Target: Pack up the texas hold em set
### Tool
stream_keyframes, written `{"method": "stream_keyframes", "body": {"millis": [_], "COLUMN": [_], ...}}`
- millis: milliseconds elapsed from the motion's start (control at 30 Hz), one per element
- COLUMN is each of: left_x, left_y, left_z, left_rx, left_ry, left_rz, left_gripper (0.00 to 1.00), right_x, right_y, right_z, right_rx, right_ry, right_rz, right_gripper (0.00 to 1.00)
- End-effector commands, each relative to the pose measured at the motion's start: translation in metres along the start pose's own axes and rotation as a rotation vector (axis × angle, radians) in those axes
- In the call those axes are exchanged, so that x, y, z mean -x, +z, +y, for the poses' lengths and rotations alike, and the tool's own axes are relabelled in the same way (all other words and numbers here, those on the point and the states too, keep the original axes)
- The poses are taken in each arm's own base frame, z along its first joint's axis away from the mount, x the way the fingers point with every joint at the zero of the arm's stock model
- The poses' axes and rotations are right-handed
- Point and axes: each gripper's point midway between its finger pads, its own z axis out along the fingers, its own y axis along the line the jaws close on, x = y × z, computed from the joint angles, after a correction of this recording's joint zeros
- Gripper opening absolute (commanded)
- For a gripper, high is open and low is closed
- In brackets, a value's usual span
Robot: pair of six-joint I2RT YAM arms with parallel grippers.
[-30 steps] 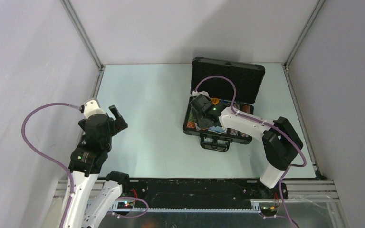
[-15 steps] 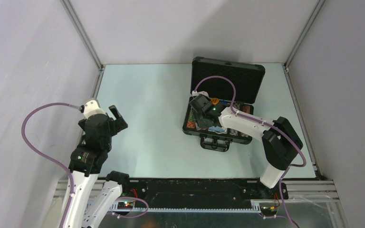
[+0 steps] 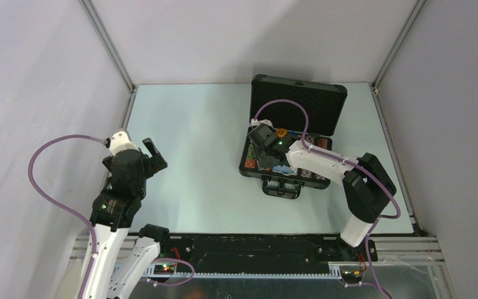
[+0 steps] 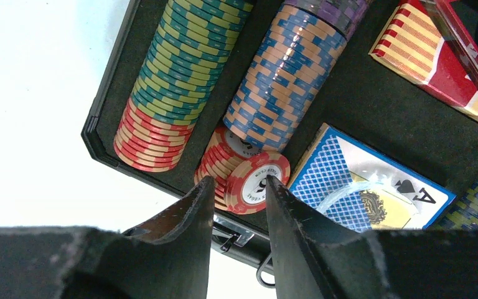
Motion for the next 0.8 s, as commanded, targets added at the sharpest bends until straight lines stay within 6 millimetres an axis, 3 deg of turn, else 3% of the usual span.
{"method": "stream_keyframes", "body": {"millis": [0, 300, 767], "left_x": [0.008, 0.007, 0.007], "left_y": [-0.002, -0.001, -0.001], "left_z": [0.0, 0.0, 0.0], "left_rx": [0.003, 0.001, 0.002], "left_ry": [-0.029, -0.029, -0.028], "left_rz": [-0.022, -0.02, -0.019], "left_gripper": [0.98, 0.98, 0.98], "right_x": [-0.002, -0.001, 0.003], "right_y": [0.001, -0.001, -0.016], "right_z": [-0.01, -0.022, -0.039], "right_rx": [-0.042, -0.093, -0.162], "right_ry": [0.0, -0.006, -0.016], "right_rz": [0.01, 0.004, -0.022], "right_gripper": [0.37, 0.29, 0.27]}}
